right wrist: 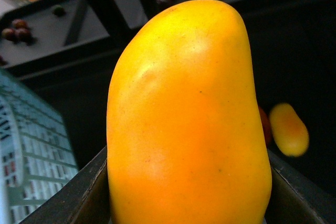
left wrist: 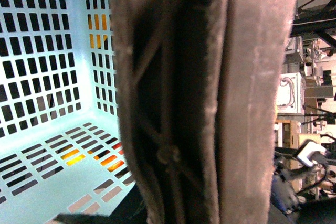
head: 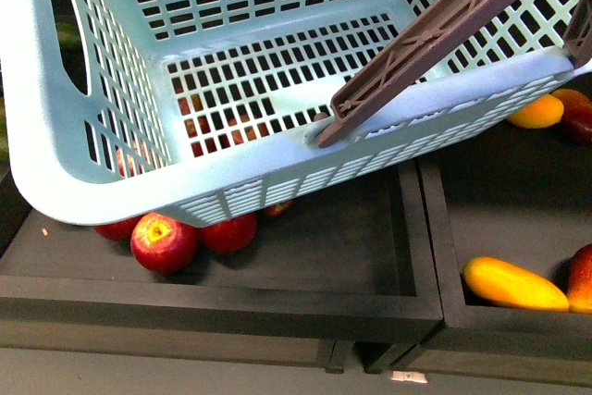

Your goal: Pick mango and avocado into basket

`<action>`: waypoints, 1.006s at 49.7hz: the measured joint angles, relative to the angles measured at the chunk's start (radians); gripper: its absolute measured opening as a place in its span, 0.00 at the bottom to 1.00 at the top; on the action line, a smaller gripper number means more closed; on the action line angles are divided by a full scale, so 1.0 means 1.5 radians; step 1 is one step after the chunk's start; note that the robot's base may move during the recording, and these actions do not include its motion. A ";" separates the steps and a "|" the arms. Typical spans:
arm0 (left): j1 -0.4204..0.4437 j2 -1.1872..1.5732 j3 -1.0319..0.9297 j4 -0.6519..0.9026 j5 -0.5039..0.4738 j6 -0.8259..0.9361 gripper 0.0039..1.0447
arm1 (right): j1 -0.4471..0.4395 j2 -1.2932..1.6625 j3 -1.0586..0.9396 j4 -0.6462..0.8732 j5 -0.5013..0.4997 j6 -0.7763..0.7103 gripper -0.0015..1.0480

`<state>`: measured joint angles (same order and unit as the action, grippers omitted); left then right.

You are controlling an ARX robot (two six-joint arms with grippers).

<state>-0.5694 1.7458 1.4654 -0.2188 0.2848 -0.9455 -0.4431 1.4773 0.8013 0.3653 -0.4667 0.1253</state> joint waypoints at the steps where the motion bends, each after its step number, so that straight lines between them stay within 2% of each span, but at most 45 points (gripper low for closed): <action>1: 0.000 0.000 0.000 0.000 0.000 0.000 0.14 | 0.002 -0.006 -0.001 0.000 -0.003 0.001 0.62; 19: 0.000 -0.001 0.000 0.000 0.001 0.001 0.14 | 0.170 -0.121 -0.031 -0.008 -0.013 0.031 0.61; 35: 0.000 -0.001 0.000 0.000 -0.002 0.002 0.14 | 0.307 -0.111 -0.031 0.011 0.026 0.025 0.61; 50: 0.000 -0.001 0.000 0.000 -0.001 0.003 0.14 | 0.390 -0.053 -0.027 0.023 0.055 0.004 0.61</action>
<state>-0.5694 1.7447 1.4654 -0.2188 0.2836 -0.9417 0.1421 1.3972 0.7601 0.4000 -0.3840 0.1307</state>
